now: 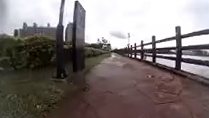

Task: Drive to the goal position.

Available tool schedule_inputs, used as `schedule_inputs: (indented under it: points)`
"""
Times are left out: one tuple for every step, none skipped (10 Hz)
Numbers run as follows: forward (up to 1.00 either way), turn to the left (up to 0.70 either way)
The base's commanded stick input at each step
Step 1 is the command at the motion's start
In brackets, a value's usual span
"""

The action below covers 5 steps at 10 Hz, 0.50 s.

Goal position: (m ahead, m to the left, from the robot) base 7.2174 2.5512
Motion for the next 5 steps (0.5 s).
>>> schedule_inputs:
  points:
    - [0.85,0.01]
    - [0.85,0.01]
    - [0.85,0.01]
    - [0.85,0.01]
    - [0.85,0.01]
